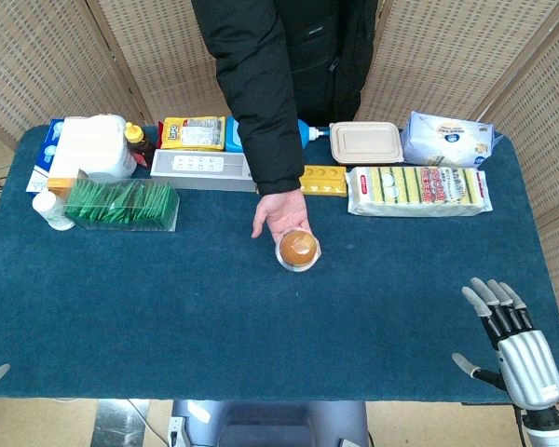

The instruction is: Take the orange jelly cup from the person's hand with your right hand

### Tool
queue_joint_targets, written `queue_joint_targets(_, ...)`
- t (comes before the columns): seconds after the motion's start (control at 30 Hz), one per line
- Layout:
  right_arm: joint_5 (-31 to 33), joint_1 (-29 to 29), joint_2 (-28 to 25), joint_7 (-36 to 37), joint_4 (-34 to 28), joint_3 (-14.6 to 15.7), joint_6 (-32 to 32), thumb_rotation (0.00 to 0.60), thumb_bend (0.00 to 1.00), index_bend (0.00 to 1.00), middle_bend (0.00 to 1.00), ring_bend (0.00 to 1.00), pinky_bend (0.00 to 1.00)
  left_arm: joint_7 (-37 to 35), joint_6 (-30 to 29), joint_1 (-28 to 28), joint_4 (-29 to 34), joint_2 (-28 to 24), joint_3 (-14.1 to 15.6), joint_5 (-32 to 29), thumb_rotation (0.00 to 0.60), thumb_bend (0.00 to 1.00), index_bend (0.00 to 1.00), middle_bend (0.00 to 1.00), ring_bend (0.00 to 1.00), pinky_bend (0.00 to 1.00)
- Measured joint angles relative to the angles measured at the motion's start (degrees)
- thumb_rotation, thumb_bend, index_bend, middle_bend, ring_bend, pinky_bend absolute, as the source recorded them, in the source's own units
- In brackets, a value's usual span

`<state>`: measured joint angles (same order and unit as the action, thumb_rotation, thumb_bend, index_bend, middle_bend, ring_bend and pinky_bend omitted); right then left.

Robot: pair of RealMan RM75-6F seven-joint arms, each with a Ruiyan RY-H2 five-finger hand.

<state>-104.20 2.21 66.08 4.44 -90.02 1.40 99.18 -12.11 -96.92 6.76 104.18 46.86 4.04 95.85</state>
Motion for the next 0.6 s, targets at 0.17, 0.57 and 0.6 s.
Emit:
queue_joint_targets(0.17, -0.33, 0.04, 0.05, -0.18, 0.05, 0.0, -0.12, 0.6, 0.0, 0.0, 0.0, 0.0, 0.08, -0.25, -0.22, 0.11, -0.08, -0.05, 0.02, -0.02, 0.6, 0.06, 0.0, 0.0, 0.0, 0.0)
queue_joint_targets(0.57, -1.79, 8.54, -0.27, 0.13, -5.35, -3.21, -9.46, 0.6, 0.14, 0.07, 0.07, 0.03, 0.19, 1.53, 1.27, -0.6, 1.15, 0.07, -0.35, -0.95, 0.6, 0.06, 0.0, 0.0, 0.0, 0.0)
queue_joint_targets(0.6, -1.54, 9.79, -0.43, -0.02, -6.54, -3.99, -10.85, 0.6, 0.15, 0.09, 0.09, 0.05, 0.22, 1.88, 1.59, -0.76, 1.39, 0.06, -0.42, -1.18, 0.6, 0.06, 0.0, 0.0, 0.0, 0.0)
